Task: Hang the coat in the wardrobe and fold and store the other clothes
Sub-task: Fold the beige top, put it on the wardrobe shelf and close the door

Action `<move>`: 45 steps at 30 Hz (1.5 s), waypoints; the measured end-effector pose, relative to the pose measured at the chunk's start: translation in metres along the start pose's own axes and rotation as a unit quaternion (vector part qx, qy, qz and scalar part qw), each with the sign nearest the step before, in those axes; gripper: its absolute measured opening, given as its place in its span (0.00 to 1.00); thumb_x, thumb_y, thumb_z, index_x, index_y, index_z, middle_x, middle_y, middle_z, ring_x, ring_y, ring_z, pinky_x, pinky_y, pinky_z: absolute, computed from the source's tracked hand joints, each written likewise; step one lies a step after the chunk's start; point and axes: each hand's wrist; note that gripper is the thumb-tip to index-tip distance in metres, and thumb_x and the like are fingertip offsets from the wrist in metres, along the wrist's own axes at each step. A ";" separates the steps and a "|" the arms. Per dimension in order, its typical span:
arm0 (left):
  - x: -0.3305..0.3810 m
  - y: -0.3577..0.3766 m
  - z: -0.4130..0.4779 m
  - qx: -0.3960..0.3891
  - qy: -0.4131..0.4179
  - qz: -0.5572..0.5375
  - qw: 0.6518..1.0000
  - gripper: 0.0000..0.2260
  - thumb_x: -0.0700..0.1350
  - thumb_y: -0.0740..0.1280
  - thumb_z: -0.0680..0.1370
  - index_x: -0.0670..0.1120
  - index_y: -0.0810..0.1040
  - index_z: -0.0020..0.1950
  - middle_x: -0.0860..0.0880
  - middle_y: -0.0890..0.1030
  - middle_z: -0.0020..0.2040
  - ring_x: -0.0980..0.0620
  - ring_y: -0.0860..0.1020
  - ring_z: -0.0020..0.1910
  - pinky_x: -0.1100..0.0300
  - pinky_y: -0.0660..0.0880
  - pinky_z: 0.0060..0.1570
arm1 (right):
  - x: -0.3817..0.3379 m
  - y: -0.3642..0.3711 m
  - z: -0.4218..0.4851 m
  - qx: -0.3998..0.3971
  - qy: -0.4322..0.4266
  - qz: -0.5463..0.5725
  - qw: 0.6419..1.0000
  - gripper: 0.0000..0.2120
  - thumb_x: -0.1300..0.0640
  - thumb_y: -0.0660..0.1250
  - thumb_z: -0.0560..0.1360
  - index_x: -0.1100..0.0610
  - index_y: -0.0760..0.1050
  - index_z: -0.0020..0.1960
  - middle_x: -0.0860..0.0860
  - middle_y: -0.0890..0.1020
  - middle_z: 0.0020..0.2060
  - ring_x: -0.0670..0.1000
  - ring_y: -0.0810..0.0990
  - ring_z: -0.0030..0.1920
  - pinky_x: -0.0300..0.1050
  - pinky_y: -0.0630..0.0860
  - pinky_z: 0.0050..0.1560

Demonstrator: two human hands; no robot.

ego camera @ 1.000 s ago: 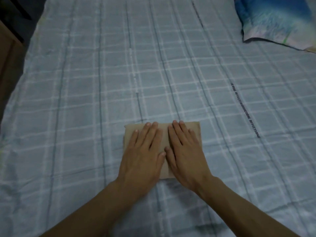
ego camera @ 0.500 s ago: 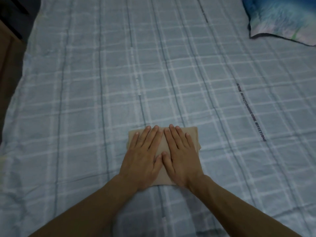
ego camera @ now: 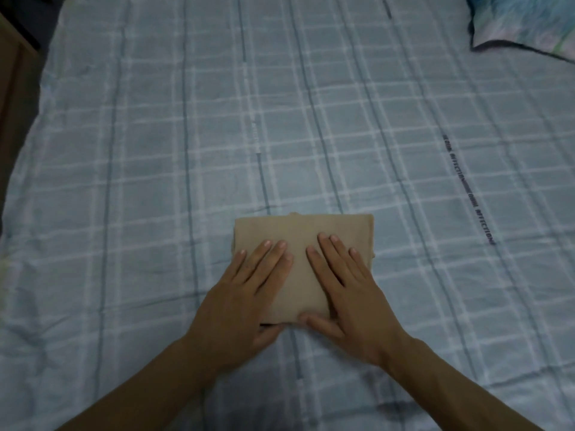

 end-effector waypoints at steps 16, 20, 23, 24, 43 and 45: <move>0.019 0.013 0.030 0.084 -0.049 0.092 0.991 0.24 0.37 0.51 0.77 0.36 0.68 0.72 0.34 0.70 0.72 0.34 0.68 0.72 0.36 0.70 0.65 | -0.011 0.012 0.015 0.124 0.054 -0.033 0.990 0.34 0.70 0.55 0.69 0.59 0.66 0.75 0.61 0.69 0.73 0.63 0.67 0.73 0.63 0.71 0.67; 0.017 0.009 0.035 0.093 -0.050 0.085 0.991 0.26 0.38 0.53 0.72 0.36 0.72 0.69 0.35 0.75 0.68 0.34 0.73 0.68 0.36 0.73 0.62 | -0.009 0.007 0.018 0.108 0.058 -0.026 0.992 0.40 0.74 0.70 0.62 0.58 0.69 0.73 0.62 0.72 0.70 0.64 0.71 0.70 0.62 0.75 0.63; 0.021 0.003 0.033 0.093 -0.051 0.073 0.992 0.27 0.37 0.58 0.67 0.35 0.73 0.67 0.35 0.77 0.65 0.34 0.75 0.65 0.38 0.74 0.61 | -0.009 -0.007 0.021 0.071 0.052 -0.039 0.995 0.41 0.73 0.74 0.58 0.58 0.73 0.70 0.61 0.77 0.66 0.64 0.76 0.66 0.59 0.79 0.59; 0.024 -0.003 0.032 0.087 -0.053 0.064 0.993 0.29 0.36 0.61 0.65 0.35 0.72 0.67 0.35 0.77 0.64 0.34 0.76 0.64 0.38 0.75 0.61 | -0.010 -0.017 0.022 0.060 0.049 -0.045 0.996 0.41 0.72 0.75 0.56 0.58 0.74 0.69 0.61 0.78 0.65 0.64 0.78 0.64 0.57 0.80 0.57; 0.141 -0.313 -0.007 0.207 -0.092 0.168 0.959 0.30 0.30 0.74 0.63 0.36 0.77 0.66 0.36 0.79 0.62 0.37 0.78 0.62 0.42 0.75 0.61 | -0.119 -0.312 -0.027 0.197 -0.029 -0.107 0.974 0.37 0.67 0.77 0.62 0.54 0.73 0.69 0.56 0.78 0.65 0.59 0.78 0.65 0.54 0.78 0.61; 0.164 -0.356 -0.021 0.228 -0.093 0.190 0.950 0.29 0.31 0.75 0.64 0.36 0.77 0.65 0.36 0.79 0.62 0.37 0.79 0.61 0.42 0.76 0.60 | -0.140 -0.350 -0.042 0.232 -0.044 -0.105 0.966 0.36 0.66 0.77 0.63 0.54 0.73 0.69 0.56 0.78 0.65 0.59 0.78 0.64 0.55 0.79 0.60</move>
Point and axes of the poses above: each hand's wrist, its own z-axis towards the middle knuckle, its own y-axis out of the palm, x = y × z
